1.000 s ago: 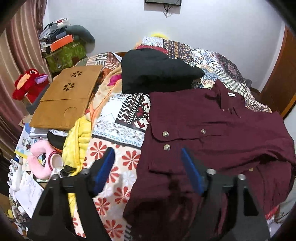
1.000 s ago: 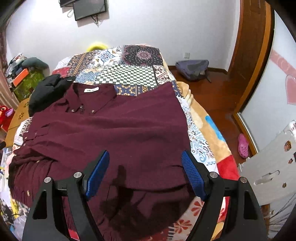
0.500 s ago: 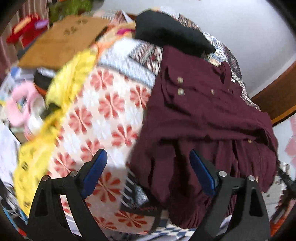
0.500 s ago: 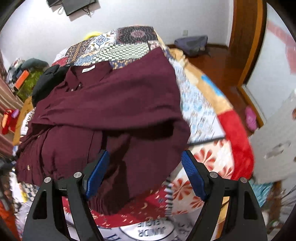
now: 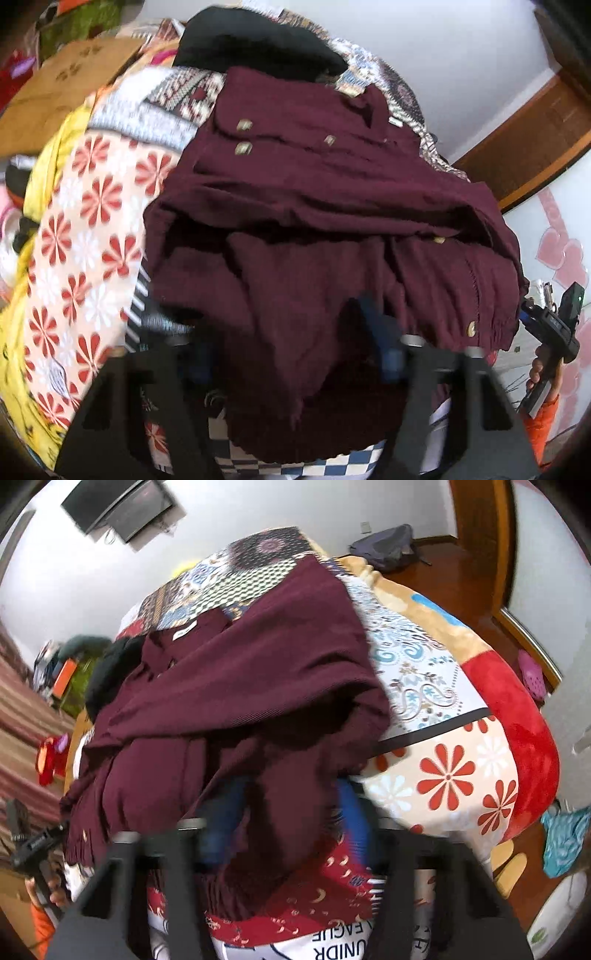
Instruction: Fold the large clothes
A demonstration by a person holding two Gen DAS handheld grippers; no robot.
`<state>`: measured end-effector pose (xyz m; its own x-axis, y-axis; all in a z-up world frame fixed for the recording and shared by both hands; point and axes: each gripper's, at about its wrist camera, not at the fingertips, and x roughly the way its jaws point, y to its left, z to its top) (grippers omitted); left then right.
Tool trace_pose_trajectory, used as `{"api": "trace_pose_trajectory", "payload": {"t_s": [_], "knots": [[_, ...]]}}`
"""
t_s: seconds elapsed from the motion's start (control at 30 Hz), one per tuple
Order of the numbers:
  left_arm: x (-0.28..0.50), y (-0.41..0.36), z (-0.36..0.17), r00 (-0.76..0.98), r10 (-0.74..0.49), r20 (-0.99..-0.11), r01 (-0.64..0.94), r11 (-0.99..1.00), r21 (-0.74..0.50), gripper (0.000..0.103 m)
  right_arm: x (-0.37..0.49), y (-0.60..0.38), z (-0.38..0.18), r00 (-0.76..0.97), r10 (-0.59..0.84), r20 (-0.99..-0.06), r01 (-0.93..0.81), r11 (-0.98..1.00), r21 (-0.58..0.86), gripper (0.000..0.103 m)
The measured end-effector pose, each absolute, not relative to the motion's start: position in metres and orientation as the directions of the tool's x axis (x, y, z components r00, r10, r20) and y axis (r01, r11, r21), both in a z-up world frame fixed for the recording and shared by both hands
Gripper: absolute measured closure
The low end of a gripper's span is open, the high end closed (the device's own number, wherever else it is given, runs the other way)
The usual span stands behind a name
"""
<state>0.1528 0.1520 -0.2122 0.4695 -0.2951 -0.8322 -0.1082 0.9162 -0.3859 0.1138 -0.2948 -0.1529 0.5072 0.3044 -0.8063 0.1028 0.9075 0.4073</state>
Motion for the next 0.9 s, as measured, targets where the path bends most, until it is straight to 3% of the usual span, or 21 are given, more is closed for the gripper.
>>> {"api": "trace_pose_trajectory", "payload": {"t_s": [0.03, 0.1, 0.13, 0.4, 0.6, 0.73, 0.9], "knots": [[0.155, 0.152, -0.209, 0.471, -0.292, -0.833, -0.108, 0.918, -0.383, 0.069, 0.115, -0.296, -0.152, 0.513, 0.326, -0.794, 0.101, 0.895, 0.433, 0.087], [0.16, 0.154, -0.203, 0.481, -0.292, -0.827, -0.106, 0.917, -0.386, 0.086, 0.116, -0.294, -0.144, 0.534, 0.349, -0.77, 0.078, 0.886, 0.456, 0.09], [0.163, 0.156, -0.197, 0.49, -0.293, -0.821, -0.106, 0.915, -0.39, 0.089, 0.116, -0.291, -0.139, 0.545, 0.346, -0.764, 0.062, 0.892, 0.448, 0.09], [0.192, 0.171, -0.135, 0.612, -0.369, -0.7, -0.041, 0.869, -0.494, 0.094, 0.152, -0.258, -0.077, 0.65, 0.363, -0.667, -0.111, 0.914, 0.389, 0.091], [0.249, 0.182, -0.099, 0.686, -0.381, -0.62, -0.001, 0.852, -0.524, 0.096, 0.216, -0.258, -0.067, 0.703, 0.324, -0.633, -0.114, 0.93, 0.349, 0.092], [0.307, 0.194, -0.112, 0.686, -0.282, -0.67, -0.097, 0.878, -0.469, 0.096, 0.27, -0.264, -0.086, 0.69, 0.268, -0.672, -0.057, 0.946, 0.319, 0.092], [0.383, 0.209, -0.174, 0.597, -0.156, -0.787, -0.244, 0.899, -0.363, 0.096, 0.328, -0.259, -0.136, 0.592, 0.198, -0.782, 0.032, 0.963, 0.267, 0.095]]}}
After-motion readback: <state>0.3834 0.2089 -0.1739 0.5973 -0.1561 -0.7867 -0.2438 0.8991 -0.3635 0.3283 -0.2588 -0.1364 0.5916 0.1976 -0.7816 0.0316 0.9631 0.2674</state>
